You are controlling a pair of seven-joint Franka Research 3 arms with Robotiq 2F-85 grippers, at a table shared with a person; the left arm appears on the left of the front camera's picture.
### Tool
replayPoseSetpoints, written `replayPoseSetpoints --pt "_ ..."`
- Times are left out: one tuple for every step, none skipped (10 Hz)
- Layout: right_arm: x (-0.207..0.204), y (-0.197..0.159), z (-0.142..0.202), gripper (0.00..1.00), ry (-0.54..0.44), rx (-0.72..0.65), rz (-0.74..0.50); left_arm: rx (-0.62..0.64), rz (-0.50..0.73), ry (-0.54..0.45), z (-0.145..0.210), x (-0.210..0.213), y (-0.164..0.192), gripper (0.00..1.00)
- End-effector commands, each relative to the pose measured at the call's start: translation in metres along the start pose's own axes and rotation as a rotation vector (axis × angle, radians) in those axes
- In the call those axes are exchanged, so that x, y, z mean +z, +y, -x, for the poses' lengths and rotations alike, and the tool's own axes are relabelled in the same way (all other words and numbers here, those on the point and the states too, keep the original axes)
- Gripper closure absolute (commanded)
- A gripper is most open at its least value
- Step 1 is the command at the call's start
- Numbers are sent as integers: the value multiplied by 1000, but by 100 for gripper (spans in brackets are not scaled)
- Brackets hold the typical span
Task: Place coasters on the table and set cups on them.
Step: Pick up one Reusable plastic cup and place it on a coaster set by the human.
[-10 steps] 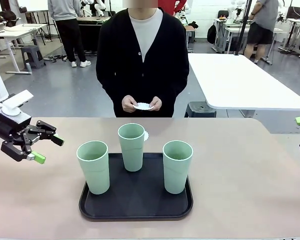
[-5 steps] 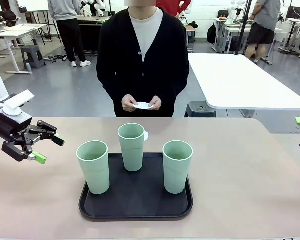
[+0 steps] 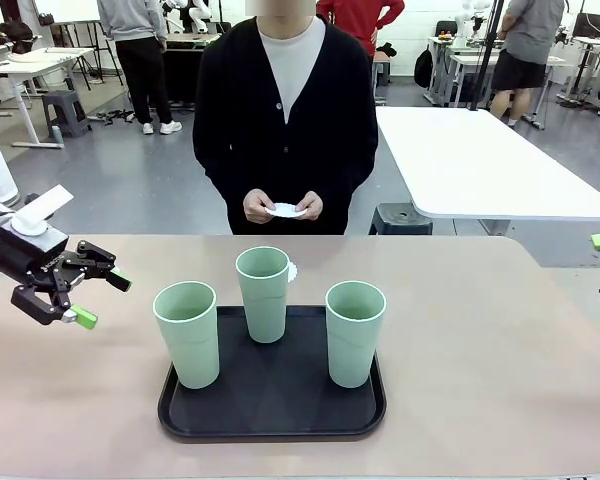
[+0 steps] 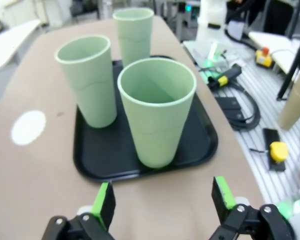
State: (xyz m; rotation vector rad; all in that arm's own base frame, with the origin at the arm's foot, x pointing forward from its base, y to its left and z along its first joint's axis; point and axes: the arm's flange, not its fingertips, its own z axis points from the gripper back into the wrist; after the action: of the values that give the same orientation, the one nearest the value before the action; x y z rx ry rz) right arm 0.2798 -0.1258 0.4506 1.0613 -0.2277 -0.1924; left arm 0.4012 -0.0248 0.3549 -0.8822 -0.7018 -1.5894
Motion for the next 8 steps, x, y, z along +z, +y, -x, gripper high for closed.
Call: replayPoseSetpoints --pt "0 0 0 0 3 3 -12 -118 -15 -53 19 -13 0 0" --pt "0 0 0 0 3 3 -12 -121 15 -88 25 -17 1 0" --pt "0 0 0 0 3 3 -12 -131 23 -109 29 -22 2 0" --pt "0 0 0 0 3 3 -12 -143 35 -138 32 -27 5 0" --pt "0 0 0 0 3 3 -12 -130 37 -157 34 -35 7 0" --pt "0 0 0 0 3 3 -12 -110 40 -167 36 -42 9 0" --pt "0 0 0 0 3 3 -12 -88 49 -182 36 -47 11 0" --pt "0 0 0 0 3 3 -12 -77 64 -202 38 -54 13 0"
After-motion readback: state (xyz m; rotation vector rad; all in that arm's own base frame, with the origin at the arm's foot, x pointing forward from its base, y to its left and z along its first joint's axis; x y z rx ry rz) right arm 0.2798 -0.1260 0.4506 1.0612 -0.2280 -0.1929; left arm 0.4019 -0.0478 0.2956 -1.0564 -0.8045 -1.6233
